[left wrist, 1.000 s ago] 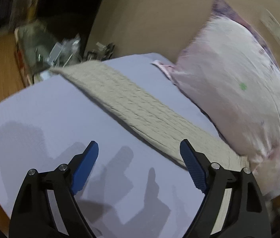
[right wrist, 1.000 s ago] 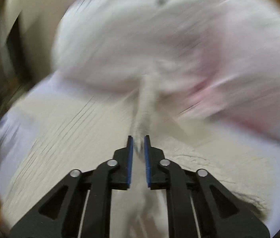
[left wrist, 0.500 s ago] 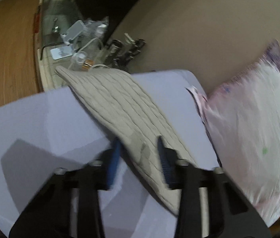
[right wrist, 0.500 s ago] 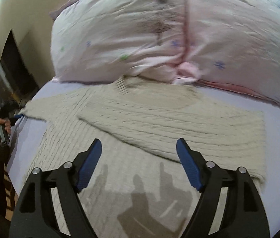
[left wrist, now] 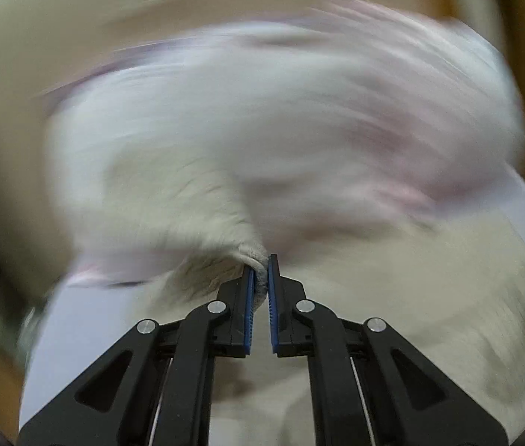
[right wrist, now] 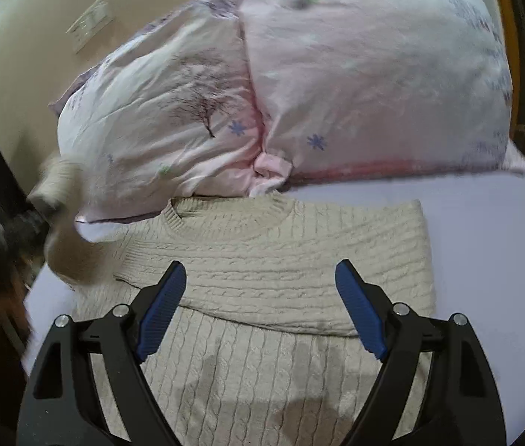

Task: Fold small clothes
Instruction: 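Grasp the other sleeve with the left gripper and fold it across the back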

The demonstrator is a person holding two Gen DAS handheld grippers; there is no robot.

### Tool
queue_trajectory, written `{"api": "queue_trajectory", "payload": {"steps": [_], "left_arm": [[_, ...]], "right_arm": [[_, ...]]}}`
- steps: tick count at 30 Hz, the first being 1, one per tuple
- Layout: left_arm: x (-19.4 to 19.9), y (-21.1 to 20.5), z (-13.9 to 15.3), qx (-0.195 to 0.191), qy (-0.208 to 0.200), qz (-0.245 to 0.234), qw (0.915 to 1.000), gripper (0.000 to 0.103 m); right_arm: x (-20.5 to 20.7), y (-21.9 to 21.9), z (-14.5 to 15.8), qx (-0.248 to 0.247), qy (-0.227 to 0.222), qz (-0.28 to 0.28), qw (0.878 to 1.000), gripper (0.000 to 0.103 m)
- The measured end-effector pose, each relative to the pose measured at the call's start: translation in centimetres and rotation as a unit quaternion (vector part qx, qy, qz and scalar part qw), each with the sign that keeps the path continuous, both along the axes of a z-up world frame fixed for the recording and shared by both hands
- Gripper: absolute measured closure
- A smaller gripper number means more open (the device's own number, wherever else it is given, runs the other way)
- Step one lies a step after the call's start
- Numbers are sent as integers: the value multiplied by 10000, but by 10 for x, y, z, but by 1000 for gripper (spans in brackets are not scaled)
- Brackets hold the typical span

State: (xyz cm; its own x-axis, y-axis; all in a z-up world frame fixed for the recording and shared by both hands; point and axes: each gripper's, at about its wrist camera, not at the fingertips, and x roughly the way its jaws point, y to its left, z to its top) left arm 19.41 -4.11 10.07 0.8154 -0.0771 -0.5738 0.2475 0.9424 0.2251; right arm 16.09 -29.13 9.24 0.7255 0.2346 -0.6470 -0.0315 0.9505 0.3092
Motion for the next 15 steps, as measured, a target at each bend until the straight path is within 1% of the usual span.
{"api": "queue_trajectory", "payload": {"steps": [1, 2, 3, 4, 5, 6, 8, 9, 10, 11, 12, 14, 15], "left_arm": [[-4, -35, -18, 190, 221, -419, 9987, 96], [-11, -73, -42, 439, 543, -904, 9935, 96], [-18, -99, -61, 662, 757, -1215, 9875, 95], [-26, -114, -74, 820, 840, -1375, 9835, 95], [-32, -119, -78, 840, 860, -1446, 9822, 95], [-38, -118, -77, 764, 860, -1505, 9819, 95], [-51, -95, -62, 326, 815, -1469, 9853, 94], [-55, -83, -54, 137, 808, -1419, 9865, 91], [-61, -63, -46, -128, 809, -1313, 9880, 87], [-62, -50, -40, -261, 825, -1203, 9890, 78], [-63, -33, -36, -385, 861, -1074, 9897, 73], [-74, 4, -31, -625, 994, -723, 9904, 72], [-80, 22, -30, -709, 1047, -543, 9905, 72]], "right_arm": [[3, -5, -5, 121, 93, -44, 9999, 21], [5, -10, -10, 236, 186, -96, 9995, 21], [7, -15, -13, 360, 264, -131, 9989, 21], [8, -21, -16, 497, 340, -165, 9981, 21], [8, -27, -19, 651, 410, -202, 9968, 21], [9, -34, -21, 835, 474, -226, 9951, 23], [12, -43, -26, 1053, 568, -244, 9925, 33], [14, -45, -28, 1098, 631, -275, 9916, 37], [18, -47, -32, 1166, 743, -330, 9899, 44], [23, -48, -38, 1290, 865, -354, 9872, 50], [28, -48, -43, 1392, 970, -334, 9849, 51], [39, -44, -56, 1503, 1200, -293, 9809, 54], [46, -39, -63, 1472, 1336, -239, 9798, 55]]}}
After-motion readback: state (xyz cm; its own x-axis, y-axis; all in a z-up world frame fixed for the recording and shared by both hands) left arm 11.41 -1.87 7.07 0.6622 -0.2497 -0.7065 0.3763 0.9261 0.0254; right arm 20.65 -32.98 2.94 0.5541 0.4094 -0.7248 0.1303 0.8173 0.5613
